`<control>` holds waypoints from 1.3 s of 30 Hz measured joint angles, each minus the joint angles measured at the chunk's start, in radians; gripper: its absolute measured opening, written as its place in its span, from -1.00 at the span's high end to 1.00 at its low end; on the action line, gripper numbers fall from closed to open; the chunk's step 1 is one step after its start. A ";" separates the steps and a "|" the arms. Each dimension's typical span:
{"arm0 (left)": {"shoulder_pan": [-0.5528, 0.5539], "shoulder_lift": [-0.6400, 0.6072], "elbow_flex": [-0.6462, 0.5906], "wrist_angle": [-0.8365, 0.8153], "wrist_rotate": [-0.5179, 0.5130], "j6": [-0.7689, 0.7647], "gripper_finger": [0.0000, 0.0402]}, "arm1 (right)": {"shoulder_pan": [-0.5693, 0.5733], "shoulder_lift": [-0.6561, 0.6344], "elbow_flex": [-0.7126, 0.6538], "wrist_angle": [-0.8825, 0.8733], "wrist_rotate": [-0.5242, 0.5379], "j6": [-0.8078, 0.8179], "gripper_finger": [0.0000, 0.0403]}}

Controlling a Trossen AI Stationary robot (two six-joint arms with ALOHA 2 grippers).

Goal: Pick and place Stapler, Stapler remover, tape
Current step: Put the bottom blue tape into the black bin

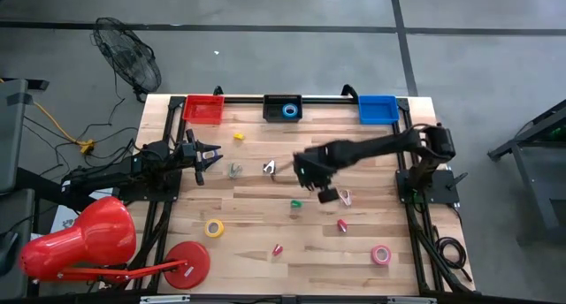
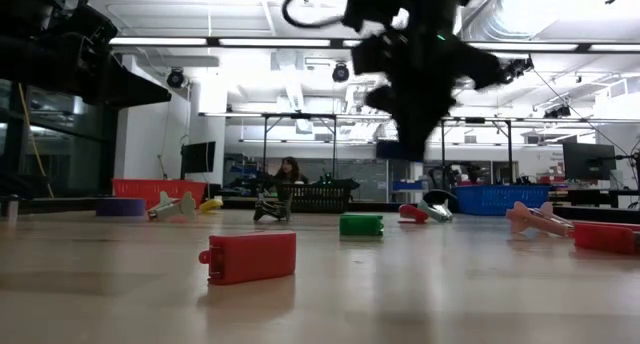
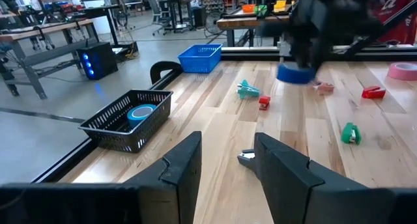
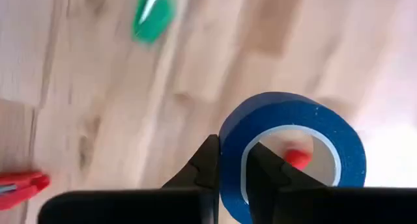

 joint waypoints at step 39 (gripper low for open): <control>0.000 0.000 0.000 0.002 -0.031 0.000 0.31 | -0.547 0.674 0.959 0.046 -0.246 0.153 0.84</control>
